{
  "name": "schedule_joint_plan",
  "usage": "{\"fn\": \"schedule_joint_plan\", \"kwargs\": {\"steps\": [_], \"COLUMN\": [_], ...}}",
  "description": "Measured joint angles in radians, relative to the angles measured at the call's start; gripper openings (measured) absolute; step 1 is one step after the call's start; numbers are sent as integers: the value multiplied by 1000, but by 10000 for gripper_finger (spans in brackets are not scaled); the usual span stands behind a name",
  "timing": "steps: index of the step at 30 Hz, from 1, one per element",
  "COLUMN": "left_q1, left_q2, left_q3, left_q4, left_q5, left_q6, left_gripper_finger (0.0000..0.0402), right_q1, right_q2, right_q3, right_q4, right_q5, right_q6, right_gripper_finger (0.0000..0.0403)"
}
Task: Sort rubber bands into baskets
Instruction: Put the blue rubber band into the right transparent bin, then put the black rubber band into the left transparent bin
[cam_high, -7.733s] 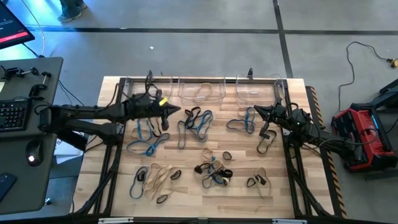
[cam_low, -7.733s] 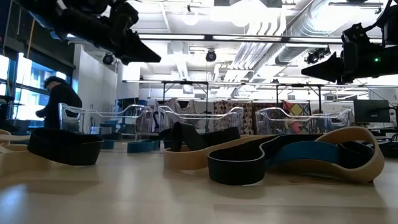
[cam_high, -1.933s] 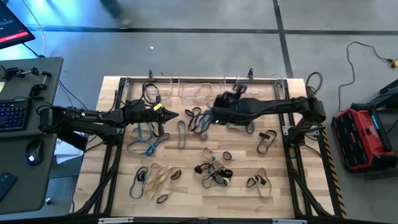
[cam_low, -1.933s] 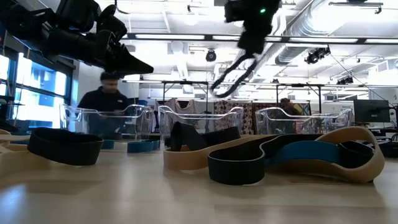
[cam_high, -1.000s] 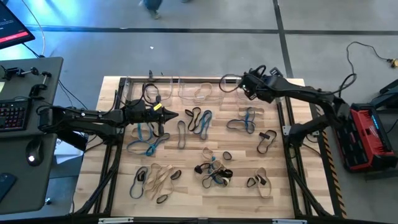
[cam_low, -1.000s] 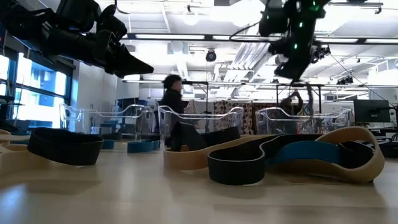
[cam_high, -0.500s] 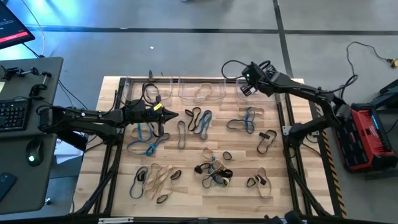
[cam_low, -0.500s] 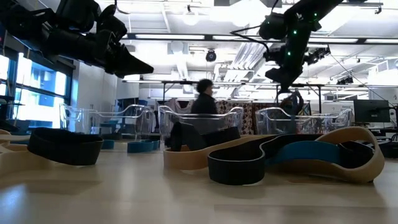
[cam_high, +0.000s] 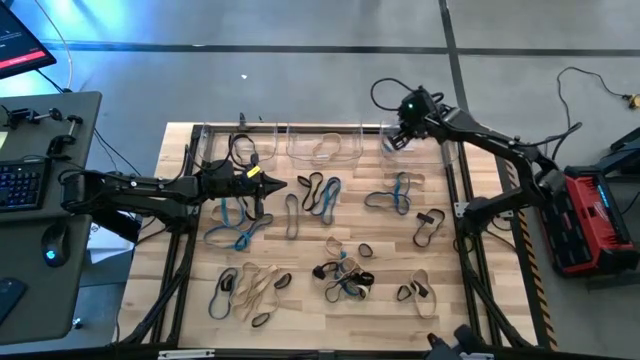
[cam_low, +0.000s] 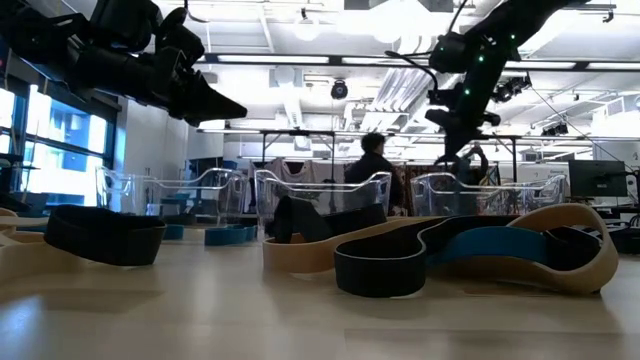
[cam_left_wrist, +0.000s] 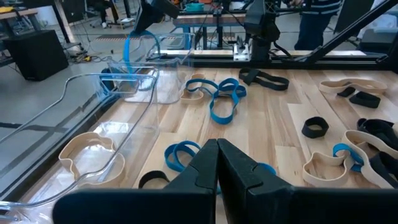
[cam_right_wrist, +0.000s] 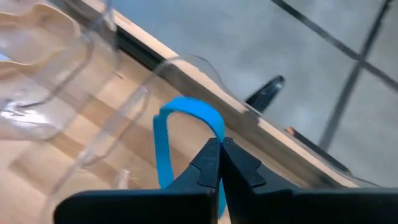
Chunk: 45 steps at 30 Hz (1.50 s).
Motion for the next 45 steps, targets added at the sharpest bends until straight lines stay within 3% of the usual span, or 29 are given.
{"fn": "schedule_joint_plan", "kwargs": {"steps": [4,13,27,34,40,45], "left_q1": [0,0,0,0,4,22], "left_q2": [0,0,0,0,0,0], "left_q3": [0,0,0,0,0,0], "left_q4": [0,0,-1,-3,-2,1], "left_q5": [0,0,-7,-12,-62,-62], "left_q6": [10,12,42,54,77,60], "left_gripper_finger": [0,0,0,0,0,0], "right_q1": [-1,-23,-40,-40,-42,-42], "right_q2": [0,13,224,251,248,248], "right_q3": [0,0,-1,-1,-1,0], "right_q4": [0,-66,-90,-139,-213,-228], "right_q5": [-16,71,235,262,352,359], "right_q6": [3,29,33,52,52,70], "right_gripper_finger": [0,0,0,1,33,78]}}
